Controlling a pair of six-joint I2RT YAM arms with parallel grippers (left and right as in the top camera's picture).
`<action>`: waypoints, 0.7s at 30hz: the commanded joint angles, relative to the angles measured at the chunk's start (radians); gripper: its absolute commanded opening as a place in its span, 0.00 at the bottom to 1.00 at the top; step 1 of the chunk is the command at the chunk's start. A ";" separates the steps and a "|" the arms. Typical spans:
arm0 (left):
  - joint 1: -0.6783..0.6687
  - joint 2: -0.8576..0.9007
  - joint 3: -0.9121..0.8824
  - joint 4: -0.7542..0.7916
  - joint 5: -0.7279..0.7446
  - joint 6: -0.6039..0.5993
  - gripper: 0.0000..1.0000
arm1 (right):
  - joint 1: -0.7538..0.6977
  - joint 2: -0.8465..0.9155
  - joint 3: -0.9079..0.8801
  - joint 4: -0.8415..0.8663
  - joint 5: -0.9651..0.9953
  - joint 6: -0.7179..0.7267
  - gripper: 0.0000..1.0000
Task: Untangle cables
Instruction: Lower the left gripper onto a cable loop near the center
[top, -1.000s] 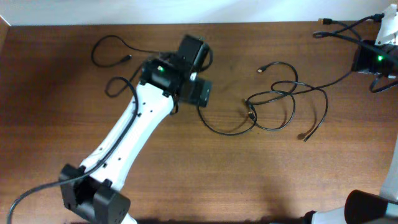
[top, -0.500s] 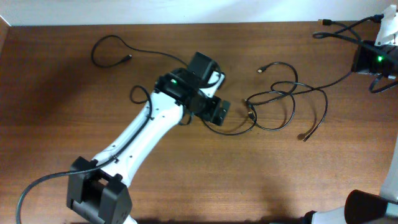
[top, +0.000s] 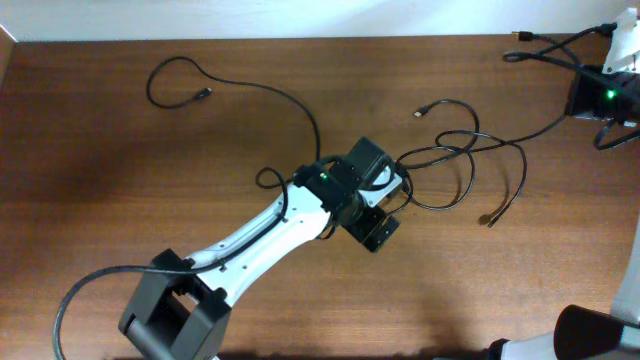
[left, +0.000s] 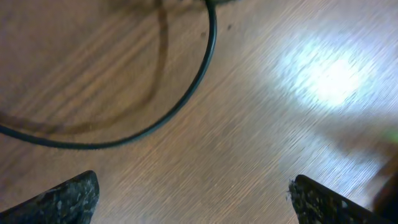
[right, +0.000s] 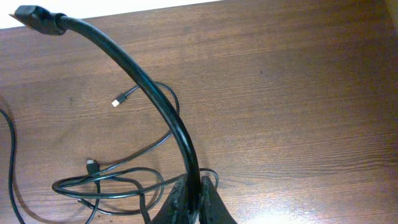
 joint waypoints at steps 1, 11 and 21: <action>-0.003 0.002 -0.026 -0.034 0.047 0.178 0.99 | 0.001 -0.004 0.019 0.000 -0.009 -0.007 0.04; 0.042 0.002 -0.025 0.055 0.045 0.338 0.99 | 0.001 -0.003 0.019 -0.003 -0.009 -0.007 0.04; 0.076 0.098 0.012 0.103 0.048 0.424 0.99 | 0.001 -0.003 0.019 -0.003 -0.009 -0.007 0.04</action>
